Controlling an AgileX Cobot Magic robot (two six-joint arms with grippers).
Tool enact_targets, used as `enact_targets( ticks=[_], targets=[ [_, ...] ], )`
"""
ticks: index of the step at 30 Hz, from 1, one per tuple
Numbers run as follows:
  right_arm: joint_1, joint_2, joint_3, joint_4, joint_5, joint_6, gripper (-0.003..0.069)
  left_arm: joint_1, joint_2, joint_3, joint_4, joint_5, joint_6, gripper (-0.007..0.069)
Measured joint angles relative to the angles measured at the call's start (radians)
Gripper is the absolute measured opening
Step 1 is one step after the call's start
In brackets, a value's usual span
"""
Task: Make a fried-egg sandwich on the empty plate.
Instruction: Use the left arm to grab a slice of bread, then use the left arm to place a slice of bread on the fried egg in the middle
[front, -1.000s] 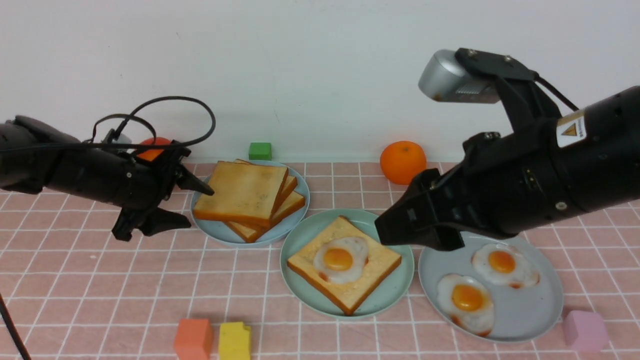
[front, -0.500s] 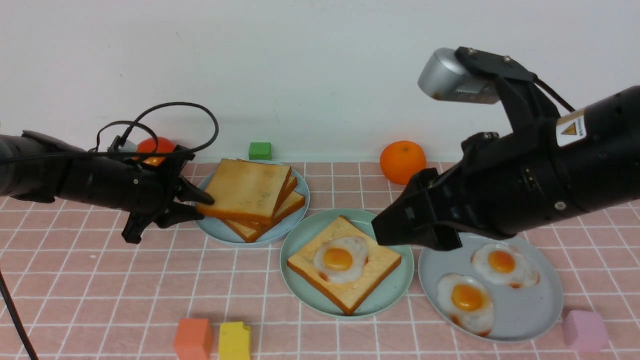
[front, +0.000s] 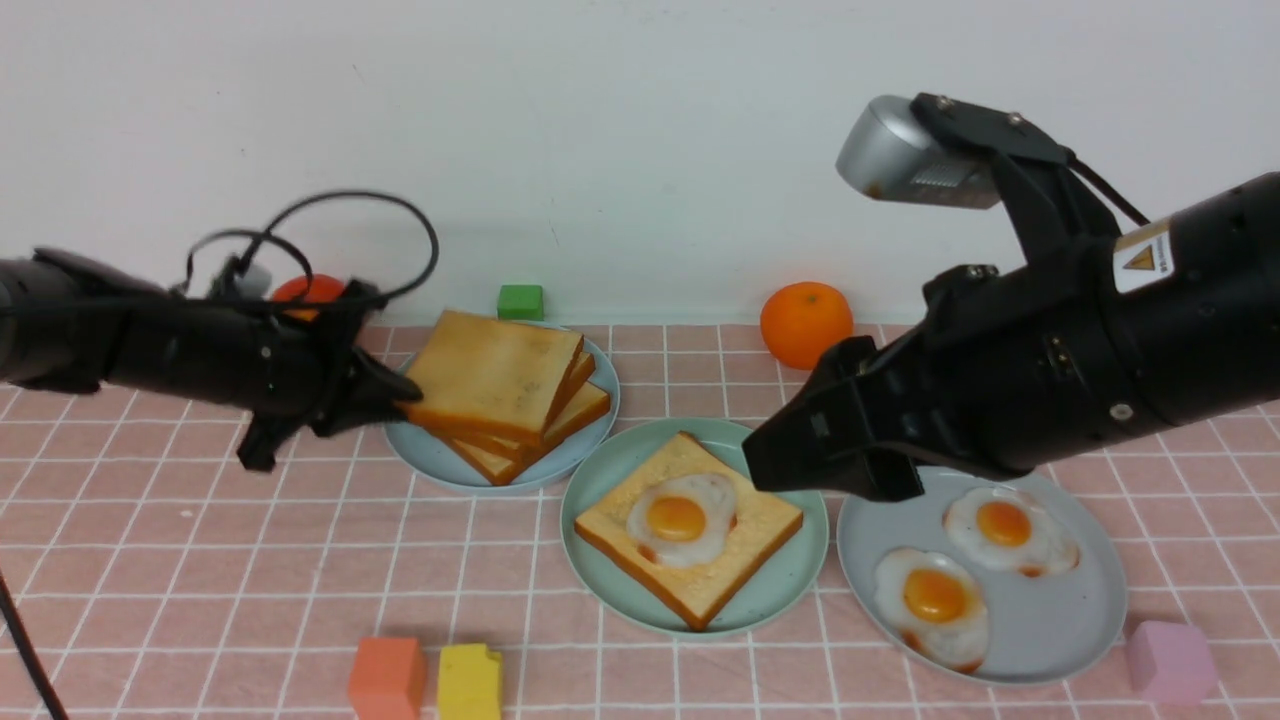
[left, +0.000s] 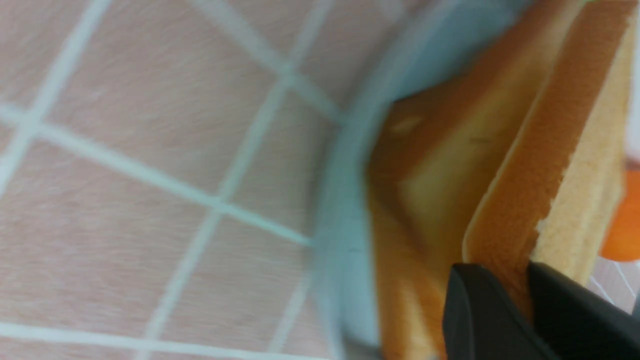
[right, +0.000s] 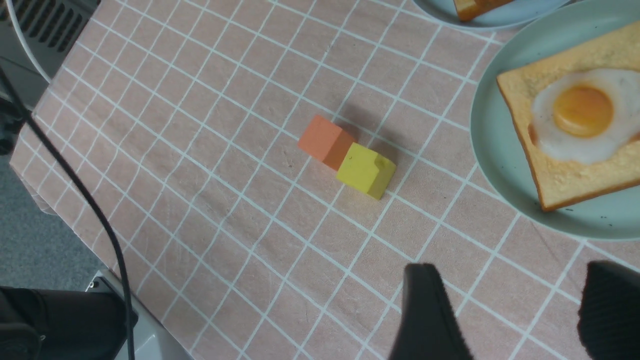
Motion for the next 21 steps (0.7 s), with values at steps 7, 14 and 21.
enact_targets(
  ticks=[7,14,21],
  targets=[
    [0.000,-0.086,0.000,-0.042,0.010,0.053,0.0432,0.001,-0.173,0.000,0.001,0.106,0.057,0.0113],
    [-0.046,-0.215,0.000,-0.238,0.084,0.237,0.0432,-0.063,-0.261,0.000,0.065,0.283,0.083,0.0113],
    [-0.066,-0.273,0.000,-0.343,0.144,0.349,0.0432,-0.239,-0.221,0.000,0.184,0.234,0.040,0.0113]
  ],
)
